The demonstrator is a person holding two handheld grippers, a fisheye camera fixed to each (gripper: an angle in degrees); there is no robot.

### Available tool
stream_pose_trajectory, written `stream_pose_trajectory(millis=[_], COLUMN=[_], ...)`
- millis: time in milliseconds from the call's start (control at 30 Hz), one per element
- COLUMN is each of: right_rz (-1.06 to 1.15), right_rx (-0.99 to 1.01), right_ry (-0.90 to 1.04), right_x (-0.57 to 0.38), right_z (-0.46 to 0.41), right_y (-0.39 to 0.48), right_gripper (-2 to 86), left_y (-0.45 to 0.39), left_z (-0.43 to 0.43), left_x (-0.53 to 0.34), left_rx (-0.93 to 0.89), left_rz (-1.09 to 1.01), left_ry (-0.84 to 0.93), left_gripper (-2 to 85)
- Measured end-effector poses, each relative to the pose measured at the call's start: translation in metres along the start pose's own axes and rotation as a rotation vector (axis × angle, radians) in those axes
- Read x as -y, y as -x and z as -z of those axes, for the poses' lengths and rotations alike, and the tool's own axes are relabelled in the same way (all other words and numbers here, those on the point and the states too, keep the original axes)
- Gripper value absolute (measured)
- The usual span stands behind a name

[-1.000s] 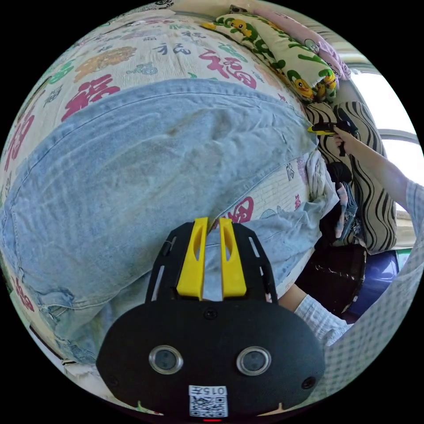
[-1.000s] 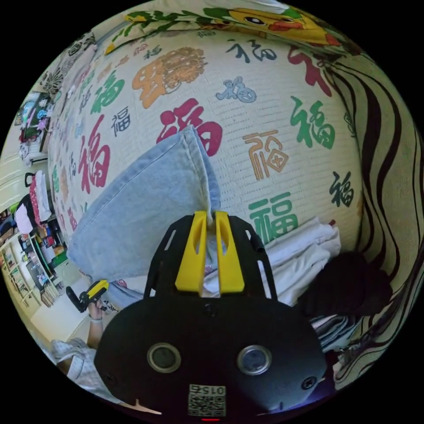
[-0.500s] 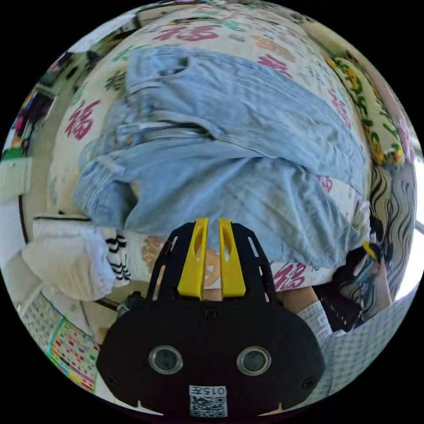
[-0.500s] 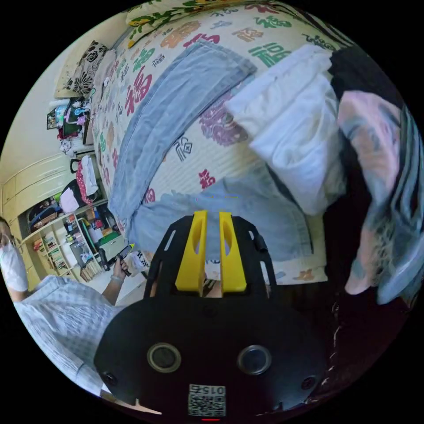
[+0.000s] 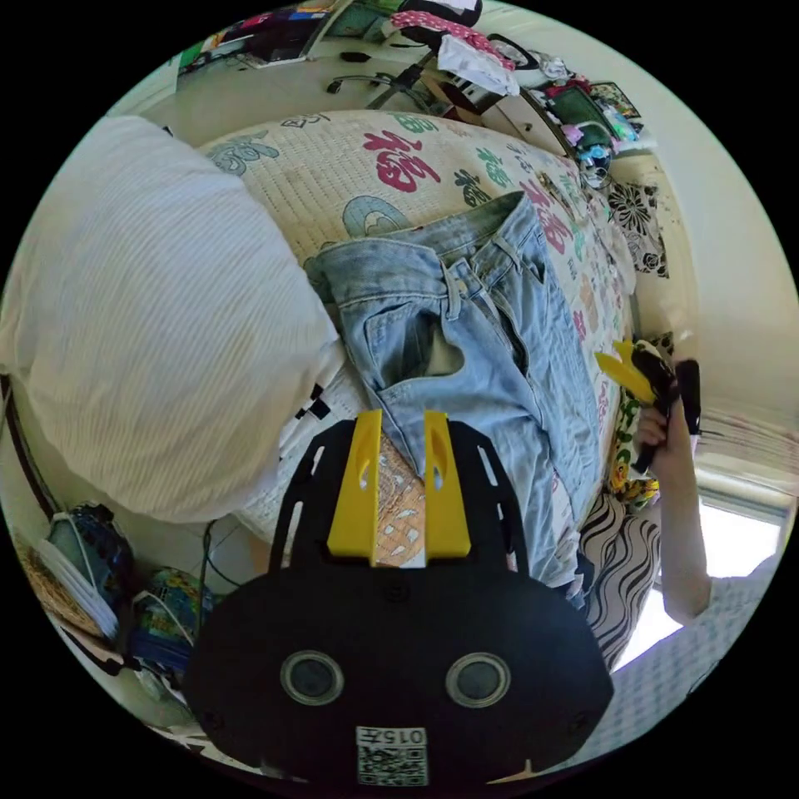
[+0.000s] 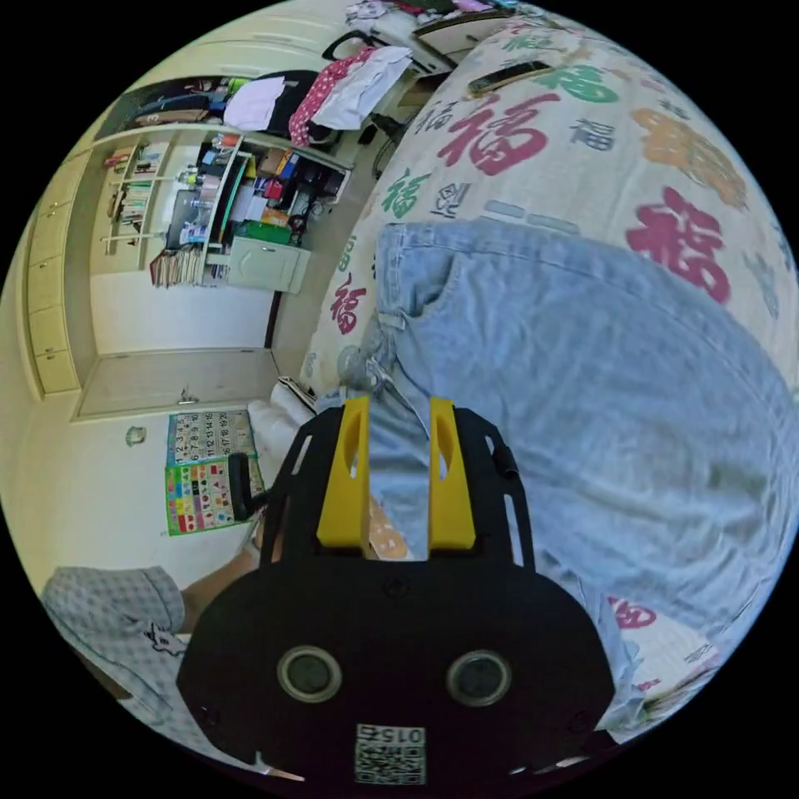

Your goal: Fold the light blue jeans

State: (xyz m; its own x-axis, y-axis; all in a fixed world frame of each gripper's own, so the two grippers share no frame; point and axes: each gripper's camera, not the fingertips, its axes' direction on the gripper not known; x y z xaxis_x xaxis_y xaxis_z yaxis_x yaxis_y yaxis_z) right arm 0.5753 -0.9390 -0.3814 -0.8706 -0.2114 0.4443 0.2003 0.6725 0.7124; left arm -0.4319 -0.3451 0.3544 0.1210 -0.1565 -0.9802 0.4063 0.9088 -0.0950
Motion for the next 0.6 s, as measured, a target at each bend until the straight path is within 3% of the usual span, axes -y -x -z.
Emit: stream_pose_trajectory(millis=[167,300,367,433,600], right_rz=[-0.037,-0.164,-0.11,-0.039,-0.057], right_rx=[-0.26,-0.345,-0.552,-0.57,-0.336], right_ry=[0.04,0.164,0.213,0.227,0.1], right_x=[0.124,0.164,0.169,0.167,0.157], right_z=[-0.103,-0.171,-0.2,-0.209,-0.182], right_y=[0.053,0.051,0.057,0.062,0.06], right_gripper=[12.8,13.3,9.2,6.0,2.8], left_y=[0.029,0.041,0.049,0.054,0.058], left_z=[-0.003,-0.004,-0.005,-0.002,0.028], left_x=[0.004,0.007,0.008,0.009,0.001], left_rx=[-0.027,-0.027,-0.023,-0.031,-0.073], left_rz=[0.042,0.047,0.051,0.042,-0.002], left_ry=[-0.043,-0.059,-0.043,-0.031,-0.122], left_gripper=[9.4,7.6,5.4,2.5,0.4])
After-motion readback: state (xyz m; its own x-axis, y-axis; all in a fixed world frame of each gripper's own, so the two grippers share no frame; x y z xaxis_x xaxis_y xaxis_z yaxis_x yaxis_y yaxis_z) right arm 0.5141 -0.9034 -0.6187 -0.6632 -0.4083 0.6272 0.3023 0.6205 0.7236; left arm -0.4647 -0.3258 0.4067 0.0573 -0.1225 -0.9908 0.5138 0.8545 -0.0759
